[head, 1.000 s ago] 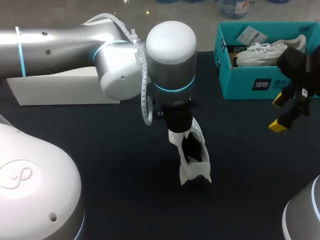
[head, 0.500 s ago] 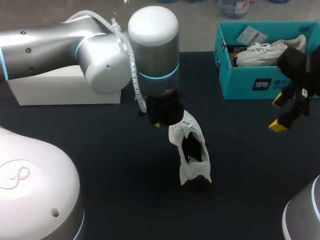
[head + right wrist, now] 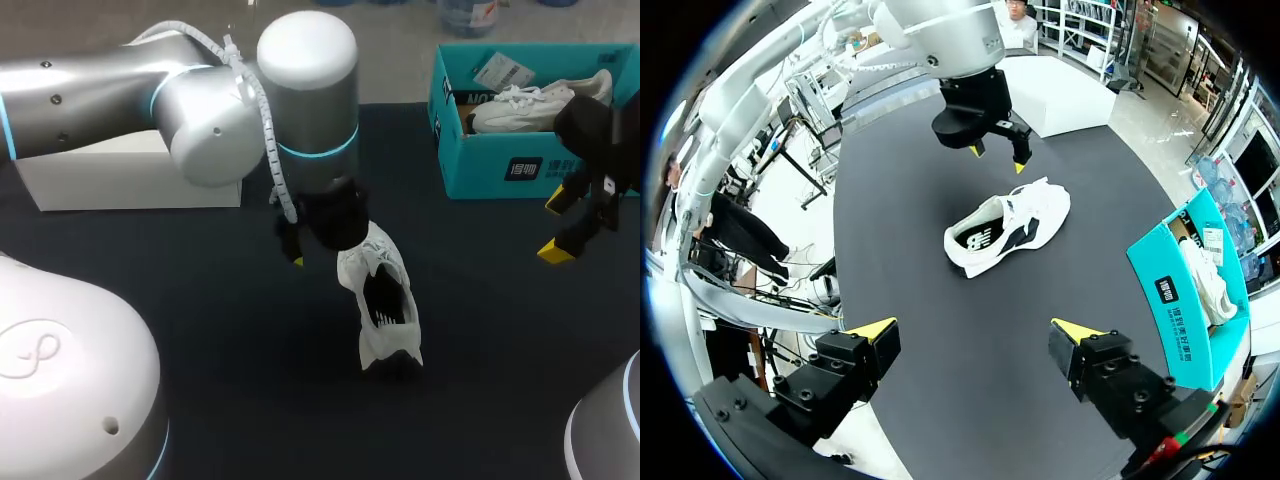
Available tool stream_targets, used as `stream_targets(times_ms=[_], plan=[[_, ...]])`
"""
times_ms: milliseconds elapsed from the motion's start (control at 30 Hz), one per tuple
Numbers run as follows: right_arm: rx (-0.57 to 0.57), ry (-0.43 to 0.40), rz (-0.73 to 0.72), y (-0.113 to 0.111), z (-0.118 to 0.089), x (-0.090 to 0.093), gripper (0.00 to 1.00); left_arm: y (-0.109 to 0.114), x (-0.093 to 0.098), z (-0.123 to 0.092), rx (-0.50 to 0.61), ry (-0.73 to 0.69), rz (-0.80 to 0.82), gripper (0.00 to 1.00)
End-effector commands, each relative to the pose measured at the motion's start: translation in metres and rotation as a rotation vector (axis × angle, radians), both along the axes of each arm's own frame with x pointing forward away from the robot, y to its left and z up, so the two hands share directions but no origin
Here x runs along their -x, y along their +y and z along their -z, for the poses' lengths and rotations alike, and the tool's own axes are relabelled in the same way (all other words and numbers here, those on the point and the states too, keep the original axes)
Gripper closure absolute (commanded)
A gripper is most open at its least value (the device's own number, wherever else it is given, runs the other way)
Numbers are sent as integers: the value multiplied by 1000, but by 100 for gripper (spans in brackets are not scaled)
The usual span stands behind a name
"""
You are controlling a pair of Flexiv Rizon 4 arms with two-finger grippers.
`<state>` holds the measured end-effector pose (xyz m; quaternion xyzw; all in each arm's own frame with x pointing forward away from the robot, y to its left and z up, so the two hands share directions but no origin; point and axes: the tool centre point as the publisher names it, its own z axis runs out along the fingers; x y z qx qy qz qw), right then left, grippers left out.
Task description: Take the shoe out of the shoebox, open the shoe tongue, remove and reinsert the insole, then place the shoe into the shoebox
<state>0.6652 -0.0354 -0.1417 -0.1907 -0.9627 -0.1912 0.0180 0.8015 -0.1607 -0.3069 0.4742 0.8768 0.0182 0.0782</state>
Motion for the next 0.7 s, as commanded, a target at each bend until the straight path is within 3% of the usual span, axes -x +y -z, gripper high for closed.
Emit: stream_targets(times_ms=[33, 233, 467, 700], plan=[[2, 3, -1, 0, 1, -2, 0, -8, 7, -5, -45, 54, -285, 0], [2, 3, -1, 0, 1, -2, 0, 9, 30, -6, -9, 107, -498, 0], [2, 3, -1, 0, 1, -2, 0, 28, 56, 0, 52, 197, -615, 0], [2, 3, -1, 0, 1, -2, 0, 24, 88, -6, 23, 208, -694, 0]])
